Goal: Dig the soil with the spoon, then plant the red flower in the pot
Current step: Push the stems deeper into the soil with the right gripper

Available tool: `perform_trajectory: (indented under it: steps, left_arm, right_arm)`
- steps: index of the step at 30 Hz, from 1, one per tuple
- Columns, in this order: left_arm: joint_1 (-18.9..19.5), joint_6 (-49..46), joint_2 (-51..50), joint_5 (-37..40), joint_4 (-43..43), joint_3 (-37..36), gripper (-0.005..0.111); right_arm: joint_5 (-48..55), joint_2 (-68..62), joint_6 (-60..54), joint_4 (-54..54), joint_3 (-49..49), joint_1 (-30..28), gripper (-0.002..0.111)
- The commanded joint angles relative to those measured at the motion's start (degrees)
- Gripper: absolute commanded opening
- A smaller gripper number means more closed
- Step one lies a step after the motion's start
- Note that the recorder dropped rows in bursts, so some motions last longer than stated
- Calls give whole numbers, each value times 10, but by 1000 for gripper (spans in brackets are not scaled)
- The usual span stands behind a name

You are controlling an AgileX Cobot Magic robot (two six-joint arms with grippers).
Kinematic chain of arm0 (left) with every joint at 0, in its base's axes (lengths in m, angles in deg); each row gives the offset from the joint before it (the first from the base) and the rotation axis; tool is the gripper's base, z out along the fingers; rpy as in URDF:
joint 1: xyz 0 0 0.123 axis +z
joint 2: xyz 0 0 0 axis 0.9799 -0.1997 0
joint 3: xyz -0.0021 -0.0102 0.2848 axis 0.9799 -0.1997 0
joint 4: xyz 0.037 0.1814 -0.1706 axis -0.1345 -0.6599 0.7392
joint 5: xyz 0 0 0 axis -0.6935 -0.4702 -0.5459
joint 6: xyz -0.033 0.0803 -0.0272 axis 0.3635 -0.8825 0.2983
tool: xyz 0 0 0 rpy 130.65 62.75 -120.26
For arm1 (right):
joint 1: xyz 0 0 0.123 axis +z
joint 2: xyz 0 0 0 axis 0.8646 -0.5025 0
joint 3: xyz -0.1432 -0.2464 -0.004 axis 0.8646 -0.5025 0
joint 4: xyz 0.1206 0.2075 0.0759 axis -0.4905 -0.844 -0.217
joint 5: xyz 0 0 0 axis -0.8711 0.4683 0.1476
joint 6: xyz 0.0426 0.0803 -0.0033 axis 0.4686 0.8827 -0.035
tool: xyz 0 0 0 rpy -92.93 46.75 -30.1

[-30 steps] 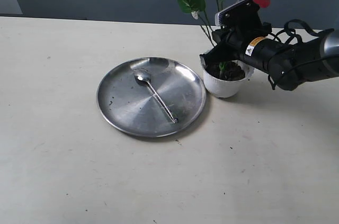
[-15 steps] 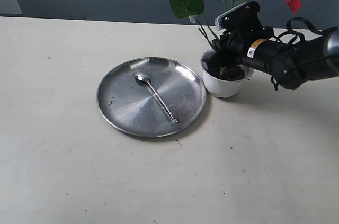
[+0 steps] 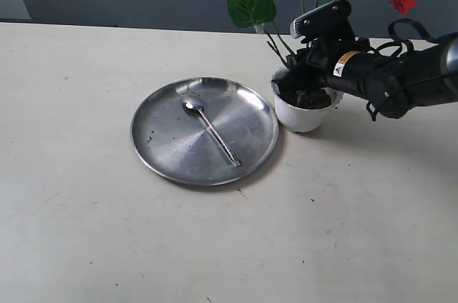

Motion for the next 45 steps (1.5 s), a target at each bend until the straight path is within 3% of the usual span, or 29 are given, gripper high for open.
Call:
perform_trajectory:
  steps: [1,34,36,41,45]
  left_arm:
    - [-4,3,3,-7,4,1,1]
    - [-4,3,3,-7,4,1,1]
    - [-4,3,3,-7,4,1,1]
    - [-4,3,3,-7,4,1,1]
    - [-4,3,3,-7,4,1,1]
  right_arm:
    - [45,11,4,8,-5,3,23]
    - [104,24,20,6,-5,12,24]
    - [106,26,20,6,-5,12,30]
    - [114,30,24,6,-5,12,57]
    - [137,36,27,6,-5,12,57]
